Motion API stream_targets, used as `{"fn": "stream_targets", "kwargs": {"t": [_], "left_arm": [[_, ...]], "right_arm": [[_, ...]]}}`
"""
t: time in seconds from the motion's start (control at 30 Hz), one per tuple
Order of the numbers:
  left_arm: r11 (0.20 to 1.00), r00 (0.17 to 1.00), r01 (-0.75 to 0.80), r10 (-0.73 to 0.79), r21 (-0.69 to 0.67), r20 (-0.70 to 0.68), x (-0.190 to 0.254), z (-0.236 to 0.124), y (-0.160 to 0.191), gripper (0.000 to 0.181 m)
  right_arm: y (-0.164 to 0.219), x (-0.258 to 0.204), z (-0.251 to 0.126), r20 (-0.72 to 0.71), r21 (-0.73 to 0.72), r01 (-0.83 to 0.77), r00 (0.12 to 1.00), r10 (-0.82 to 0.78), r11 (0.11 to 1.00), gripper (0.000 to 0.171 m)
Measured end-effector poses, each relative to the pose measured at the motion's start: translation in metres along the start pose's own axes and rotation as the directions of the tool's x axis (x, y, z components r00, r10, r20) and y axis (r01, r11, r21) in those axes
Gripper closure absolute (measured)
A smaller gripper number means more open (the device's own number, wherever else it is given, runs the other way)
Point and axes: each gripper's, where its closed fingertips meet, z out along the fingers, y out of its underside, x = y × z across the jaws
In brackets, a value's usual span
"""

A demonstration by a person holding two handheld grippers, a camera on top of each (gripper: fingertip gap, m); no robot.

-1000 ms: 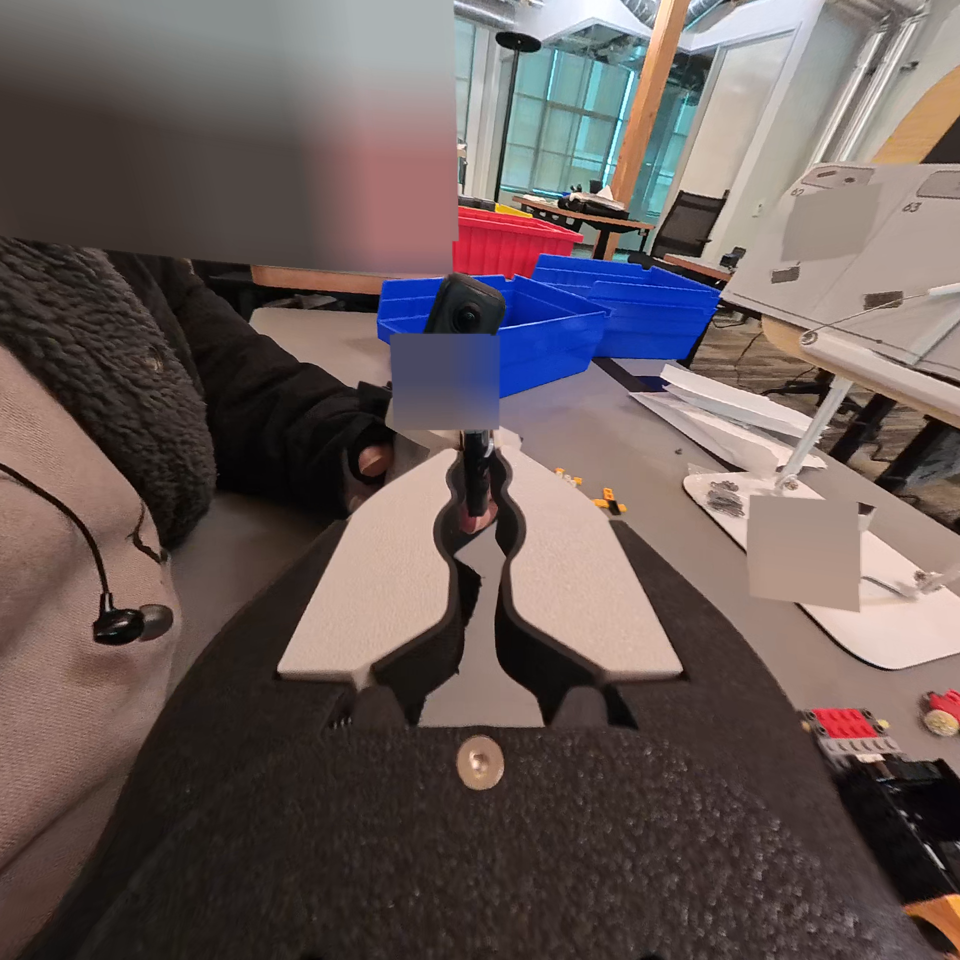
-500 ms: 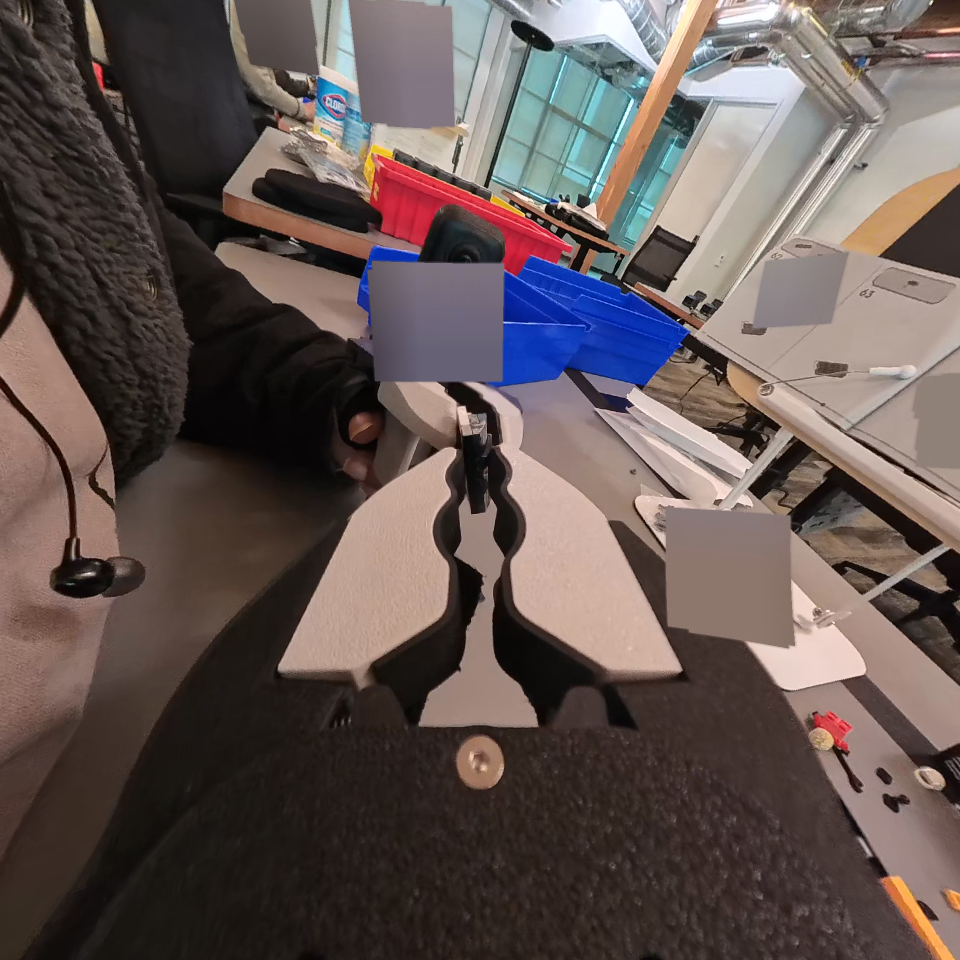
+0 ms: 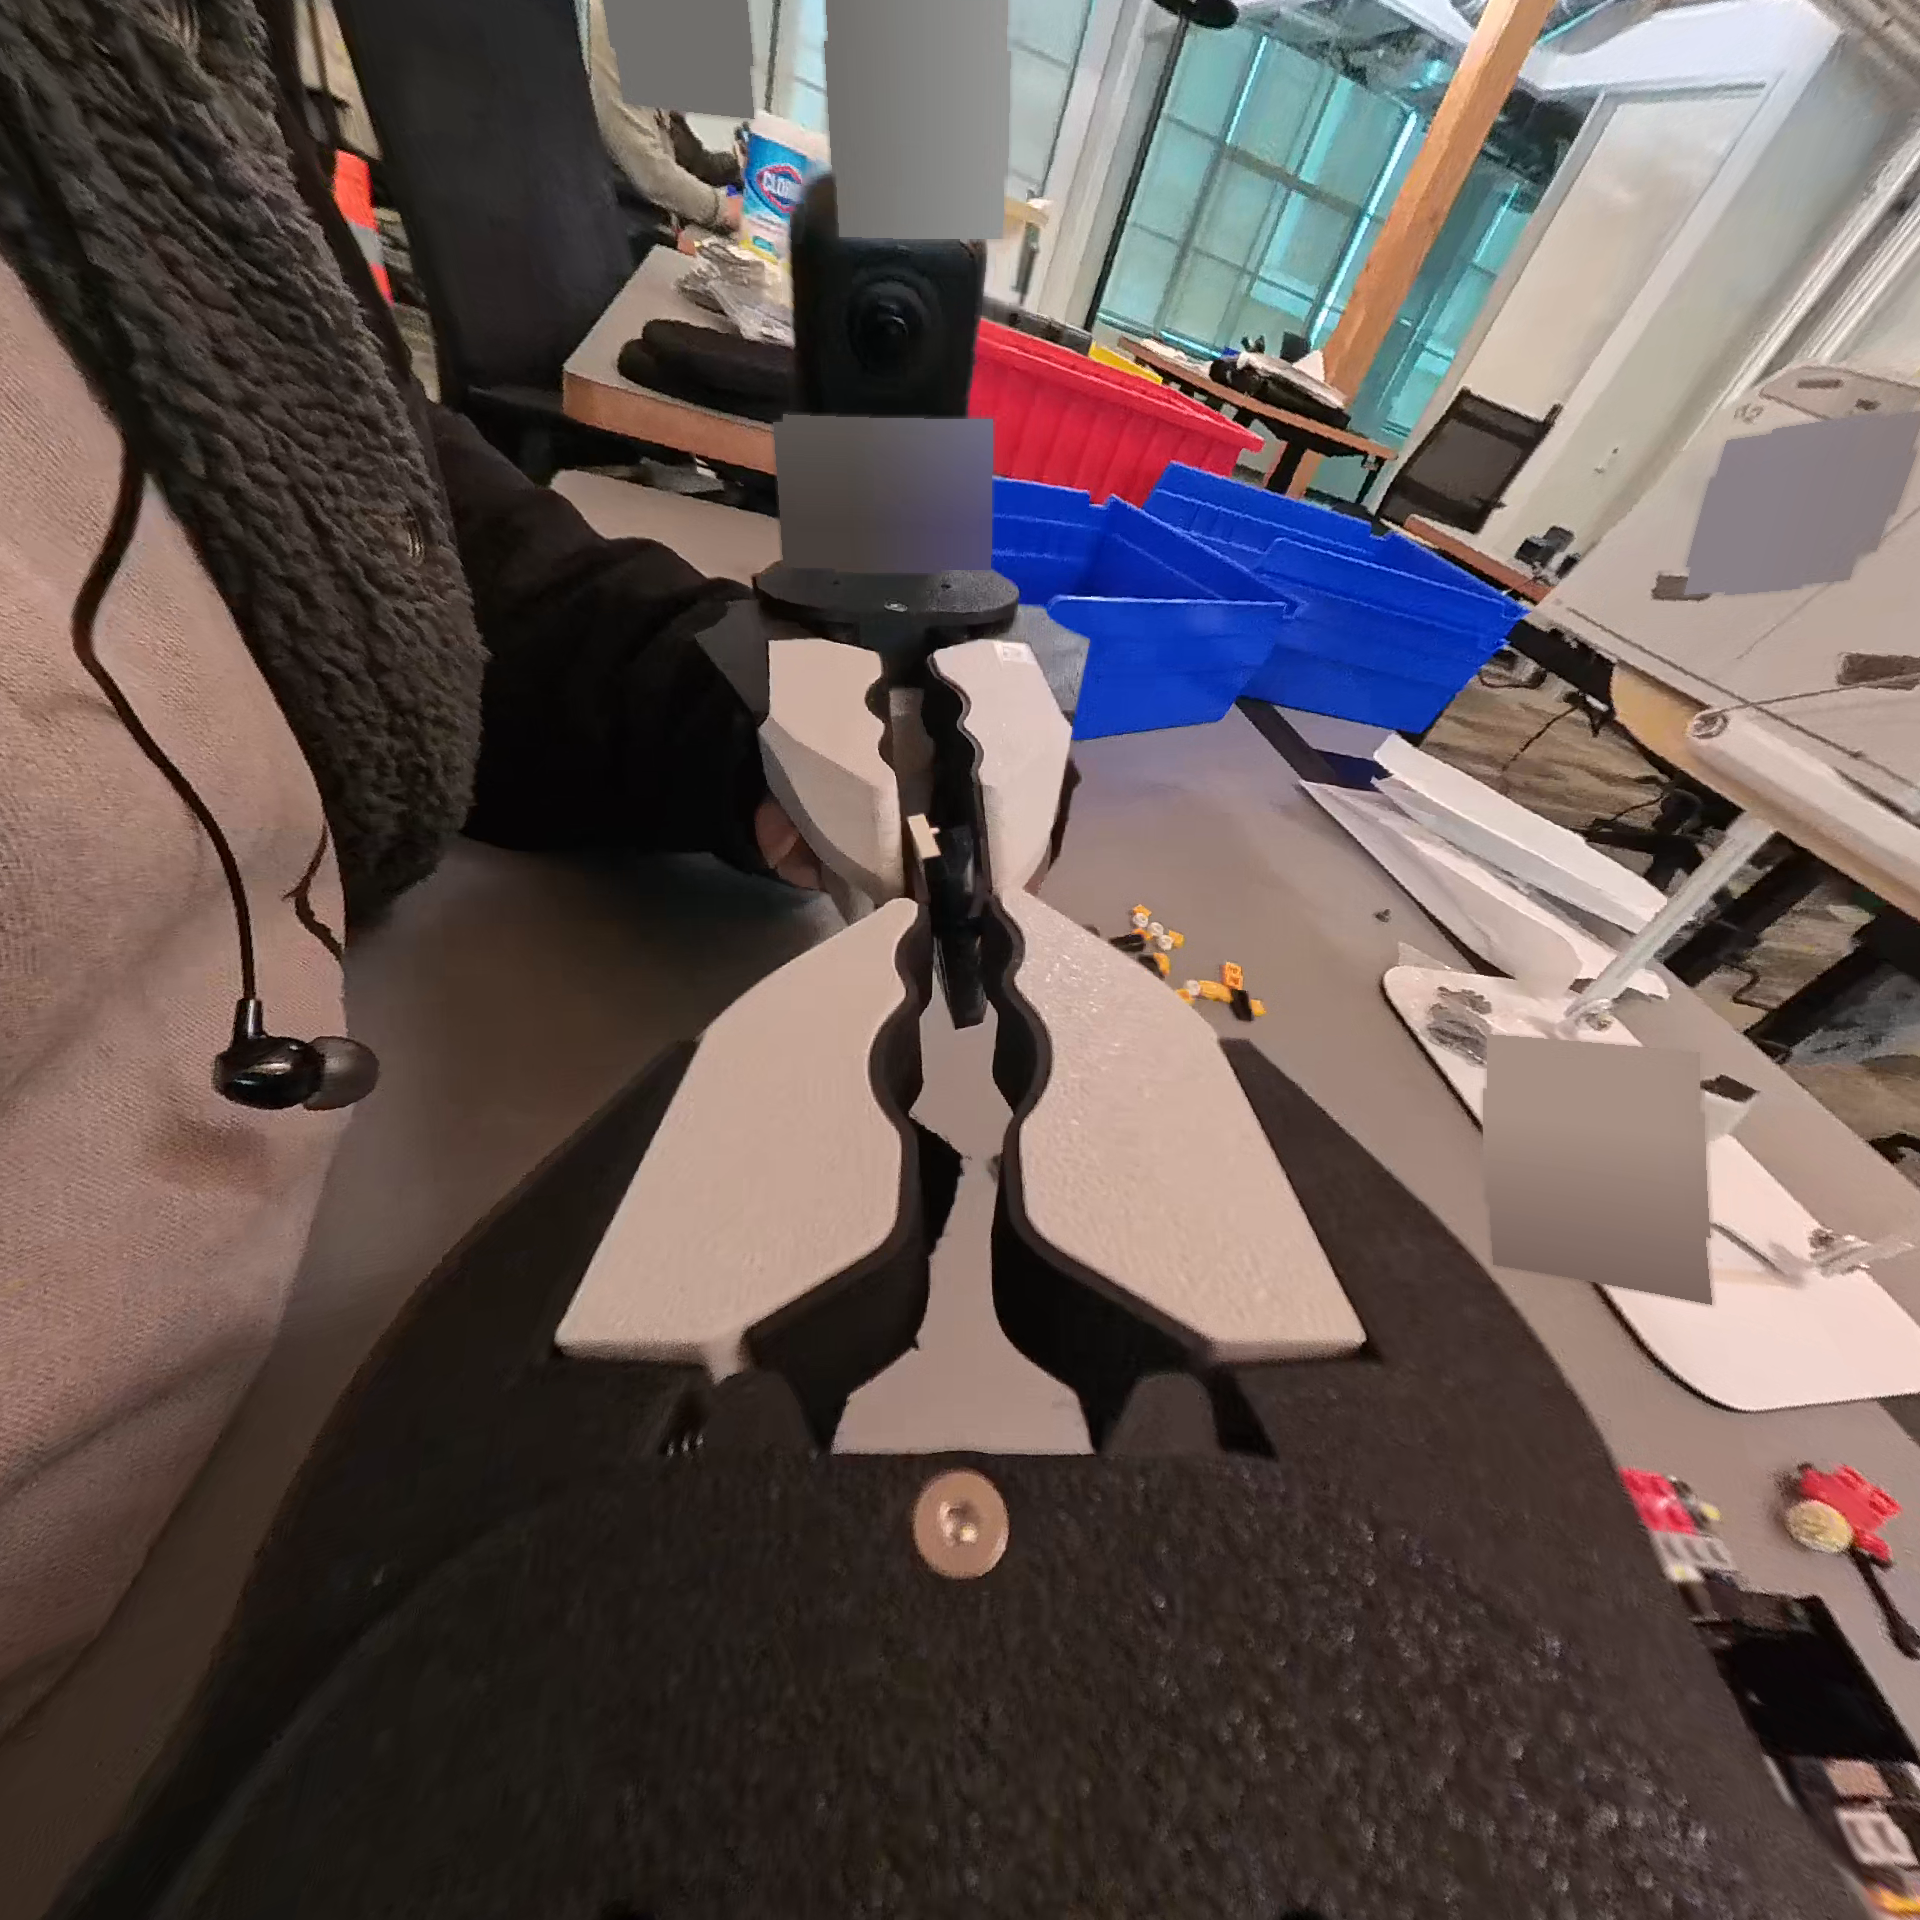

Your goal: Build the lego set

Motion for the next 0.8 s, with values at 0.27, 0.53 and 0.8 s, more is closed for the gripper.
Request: {"fn": "stream_targets", "kwargs": {"t": [0.27,0.53,0.8], "left_arm": [[0.999,0.999,-0.031,0.032,-0.038,0.027,-0.0025,0.0008,0.0016,0.171],[1.000,1.000,-0.001,0.001,-0.025,0.003,0.0015,0.0015,0.0007,0.171],[0.998,1.000,-0.009,0.009,-0.061,-0.003,0.0033,0.0019,0.0041,0.171]], "right_arm": [[-0.0014,0.0000,-0.0016,-0.011,0.038,0.040,0.999,-0.039,0.999,0.162],[-0.0026,-0.0042,-0.0036,-0.035,0.022,0.163,0.986,-0.162,0.986,0.163],[0.0010,-0.0068,-0.0044,-0.005,0.008,0.111,0.994,-0.111,0.994,0.163]]}}
